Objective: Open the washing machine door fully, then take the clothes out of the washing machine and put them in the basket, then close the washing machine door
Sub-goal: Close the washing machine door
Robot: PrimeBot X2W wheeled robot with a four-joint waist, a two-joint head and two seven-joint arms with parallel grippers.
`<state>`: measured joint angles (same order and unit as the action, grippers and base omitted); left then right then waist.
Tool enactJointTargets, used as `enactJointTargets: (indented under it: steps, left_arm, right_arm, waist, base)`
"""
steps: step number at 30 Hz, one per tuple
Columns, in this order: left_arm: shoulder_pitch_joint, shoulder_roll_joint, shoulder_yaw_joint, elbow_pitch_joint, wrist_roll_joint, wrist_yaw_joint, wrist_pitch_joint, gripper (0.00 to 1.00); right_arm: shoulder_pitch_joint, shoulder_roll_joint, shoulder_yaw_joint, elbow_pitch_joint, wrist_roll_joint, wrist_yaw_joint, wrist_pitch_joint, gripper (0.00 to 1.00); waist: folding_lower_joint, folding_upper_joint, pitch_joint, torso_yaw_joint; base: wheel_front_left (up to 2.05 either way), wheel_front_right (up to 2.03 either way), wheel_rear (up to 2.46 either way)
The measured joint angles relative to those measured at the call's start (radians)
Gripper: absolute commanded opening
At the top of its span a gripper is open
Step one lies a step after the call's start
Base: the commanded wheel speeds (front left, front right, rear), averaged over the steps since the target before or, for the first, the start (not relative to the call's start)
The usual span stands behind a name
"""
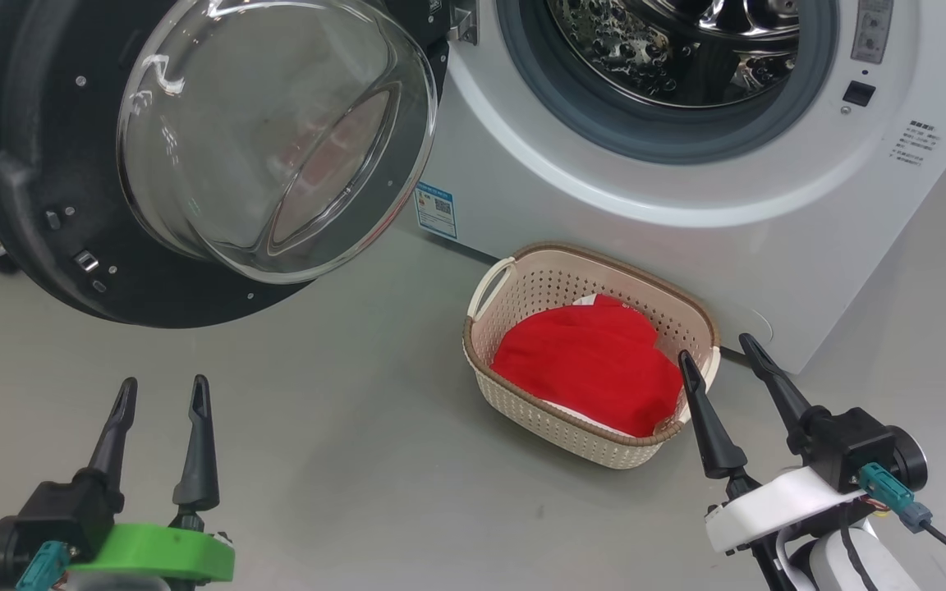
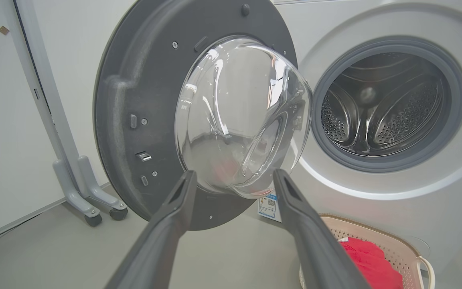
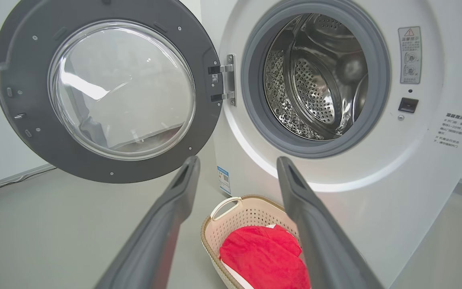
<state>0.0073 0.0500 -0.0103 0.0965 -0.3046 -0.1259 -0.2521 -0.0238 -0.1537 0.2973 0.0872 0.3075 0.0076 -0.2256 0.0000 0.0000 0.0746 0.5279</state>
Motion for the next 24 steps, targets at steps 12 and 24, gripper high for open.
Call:
enactJointTargets:
  steps: [12, 24]
  left_arm:
    - [0.0, -0.001, 0.002, 0.001, 0.014, 0.0, 0.0, 0.27]
    - [0.0, -0.002, 0.012, 0.0, 0.018, 0.0, 0.0, 0.0]
  right_arm:
    - [0.0, 0.001, -0.001, 0.002, 0.0, -0.001, 0.0, 1.0]
    - [0.0, 0.004, 0.004, 0.0, 0.0, -0.001, 0.0, 1.0]
  waist:
    - [0.0, 0.0, -0.004, -0.002]
    - [0.0, 0.0, 0.004, -0.002]
  base:
    - [0.0, 0.0, 0.0]
    - [0.0, 0.0, 0.0]
